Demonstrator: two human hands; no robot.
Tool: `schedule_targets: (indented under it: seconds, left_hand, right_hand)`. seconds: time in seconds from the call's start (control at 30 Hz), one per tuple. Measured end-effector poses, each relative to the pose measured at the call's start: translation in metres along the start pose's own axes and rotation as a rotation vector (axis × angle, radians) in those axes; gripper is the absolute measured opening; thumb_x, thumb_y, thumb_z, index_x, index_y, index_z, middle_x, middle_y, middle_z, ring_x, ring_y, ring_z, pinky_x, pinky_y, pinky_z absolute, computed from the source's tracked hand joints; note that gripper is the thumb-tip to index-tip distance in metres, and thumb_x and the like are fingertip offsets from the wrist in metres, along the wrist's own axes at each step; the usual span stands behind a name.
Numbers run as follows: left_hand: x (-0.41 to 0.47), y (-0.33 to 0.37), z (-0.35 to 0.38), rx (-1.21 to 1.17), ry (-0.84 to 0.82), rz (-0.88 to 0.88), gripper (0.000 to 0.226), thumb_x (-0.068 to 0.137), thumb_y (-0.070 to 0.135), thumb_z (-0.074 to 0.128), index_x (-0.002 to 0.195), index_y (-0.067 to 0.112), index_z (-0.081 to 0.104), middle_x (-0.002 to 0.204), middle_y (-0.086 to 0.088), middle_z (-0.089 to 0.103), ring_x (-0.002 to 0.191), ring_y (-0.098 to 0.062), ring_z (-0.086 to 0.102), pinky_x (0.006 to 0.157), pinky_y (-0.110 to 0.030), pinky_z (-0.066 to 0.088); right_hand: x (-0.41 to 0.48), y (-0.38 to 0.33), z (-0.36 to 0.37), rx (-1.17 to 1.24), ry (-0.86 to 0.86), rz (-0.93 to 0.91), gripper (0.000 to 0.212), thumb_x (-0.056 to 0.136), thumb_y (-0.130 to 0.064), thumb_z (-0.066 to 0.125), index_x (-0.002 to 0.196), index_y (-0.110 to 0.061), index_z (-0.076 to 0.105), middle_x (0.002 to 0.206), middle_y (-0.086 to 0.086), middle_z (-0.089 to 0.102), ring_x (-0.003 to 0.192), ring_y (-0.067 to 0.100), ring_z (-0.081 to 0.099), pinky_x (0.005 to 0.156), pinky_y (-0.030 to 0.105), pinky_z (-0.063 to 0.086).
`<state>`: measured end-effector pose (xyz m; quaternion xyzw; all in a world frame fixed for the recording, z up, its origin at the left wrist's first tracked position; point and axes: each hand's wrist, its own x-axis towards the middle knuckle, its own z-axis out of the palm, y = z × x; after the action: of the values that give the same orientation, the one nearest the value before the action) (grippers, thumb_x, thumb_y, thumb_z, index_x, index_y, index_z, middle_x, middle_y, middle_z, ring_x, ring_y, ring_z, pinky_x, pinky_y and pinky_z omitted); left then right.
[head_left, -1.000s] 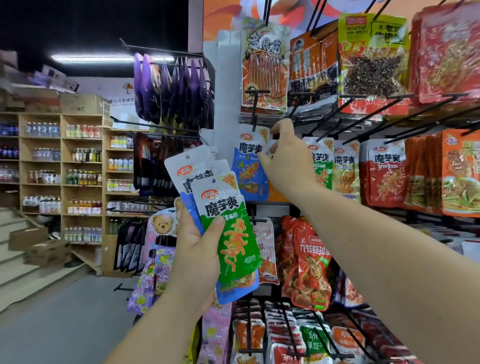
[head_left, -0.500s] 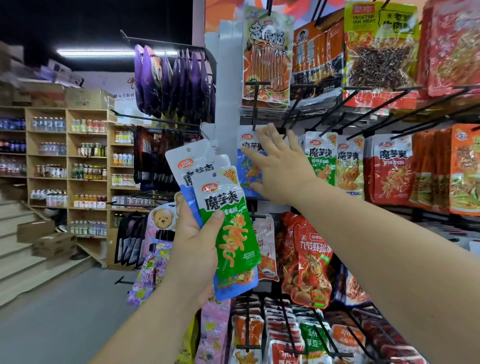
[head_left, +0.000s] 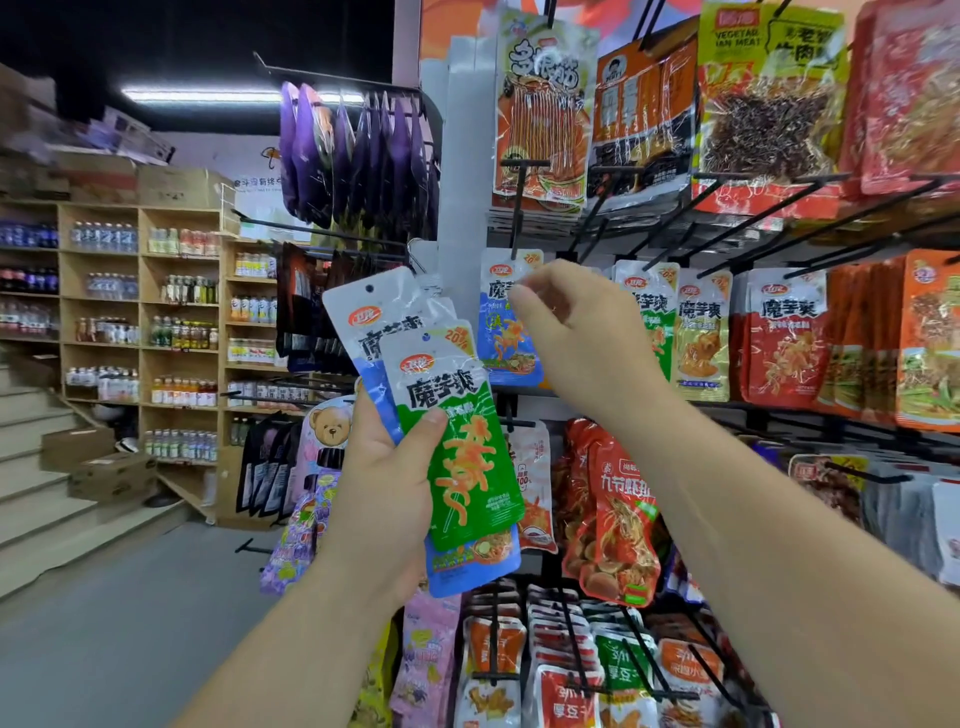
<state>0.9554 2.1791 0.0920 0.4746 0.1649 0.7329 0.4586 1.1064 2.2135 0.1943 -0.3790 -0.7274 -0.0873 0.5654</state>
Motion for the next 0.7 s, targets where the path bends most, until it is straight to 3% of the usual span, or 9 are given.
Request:
schedule_targets:
  seconds: [0.07, 0.13, 0.27, 0.37, 0.47, 0.57, 0.7]
  left_hand:
    - [-0.005, 0.003, 0.004, -0.022, -0.01, 0.005, 0.035, 0.107, 0.005, 0.049, 0.129, 0.031, 0.058, 0.11, -0.006, 0.078, 0.09, -0.028, 0.078, 0.067, -0.046, 0.064]
    - [-0.009, 0.007, 0.01, -0.033, -0.026, 0.015, 0.037, 0.105, 0.003, 0.051, 0.131, 0.029, 0.058, 0.11, -0.009, 0.078, 0.09, -0.03, 0.078, 0.069, -0.048, 0.064]
    - [-0.019, 0.006, 0.027, 0.035, -0.102, 0.033, 0.041, 0.1, 0.001, 0.06, 0.13, 0.029, 0.062, 0.117, -0.011, 0.077, 0.099, -0.037, 0.076, 0.076, -0.052, 0.063]
    - [-0.023, 0.004, 0.041, 0.051, -0.119, 0.035, 0.044, 0.099, -0.003, 0.059, 0.125, 0.032, 0.063, 0.114, -0.01, 0.077, 0.099, -0.037, 0.076, 0.075, -0.054, 0.064]
    - [-0.027, 0.001, 0.054, 0.036, -0.108, 0.046, 0.041, 0.101, -0.001, 0.058, 0.12, 0.035, 0.063, 0.113, -0.006, 0.078, 0.101, -0.034, 0.076, 0.077, -0.054, 0.064]
    - [-0.033, -0.007, 0.067, 0.046, -0.119, 0.071, 0.043, 0.101, 0.0, 0.058, 0.121, 0.037, 0.064, 0.118, -0.002, 0.077, 0.113, -0.033, 0.072, 0.093, -0.059, 0.059]
    - [-0.037, -0.02, 0.08, 0.061, -0.099, 0.098, 0.04, 0.089, 0.012, 0.07, 0.119, 0.038, 0.067, 0.124, -0.006, 0.075, 0.121, -0.039, 0.067, 0.105, -0.068, 0.048]
  right_hand:
    - [-0.033, -0.015, -0.004, 0.123, -0.045, 0.031, 0.027, 0.093, -0.047, 0.071, 0.103, -0.022, 0.072, 0.083, -0.008, 0.067, 0.071, 0.006, 0.057, 0.07, 0.027, 0.051]
    - [-0.056, -0.019, -0.002, 0.145, -0.089, 0.054, 0.041, 0.083, -0.057, 0.077, 0.107, -0.025, 0.071, 0.082, -0.008, 0.068, 0.067, 0.003, 0.057, 0.066, 0.021, 0.049]
    - [-0.066, -0.01, 0.002, 0.285, -0.046, 0.117, 0.018, 0.085, -0.042, 0.082, 0.095, -0.029, 0.075, 0.077, -0.028, 0.07, 0.07, -0.004, 0.063, 0.063, 0.014, 0.045]
    - [-0.067, -0.001, 0.0, 0.427, 0.01, 0.135, 0.02, 0.09, -0.033, 0.08, 0.106, -0.021, 0.078, 0.096, -0.014, 0.078, 0.089, 0.003, 0.072, 0.078, 0.027, 0.057]
    - [-0.068, 0.007, -0.01, 0.383, 0.094, 0.109, 0.019, 0.092, -0.036, 0.077, 0.102, -0.019, 0.076, 0.09, -0.01, 0.076, 0.083, 0.002, 0.069, 0.071, 0.022, 0.052]
    - [-0.073, 0.013, -0.028, 0.345, 0.208, 0.121, 0.017, 0.089, -0.035, 0.08, 0.088, -0.024, 0.068, 0.078, -0.015, 0.067, 0.074, -0.008, 0.06, 0.064, 0.009, 0.041]
    - [-0.079, 0.027, -0.047, 0.291, 0.284, 0.162, 0.041, 0.082, -0.046, 0.083, 0.073, -0.015, 0.056, 0.068, -0.006, 0.056, 0.061, 0.009, 0.048, 0.055, 0.022, 0.038]
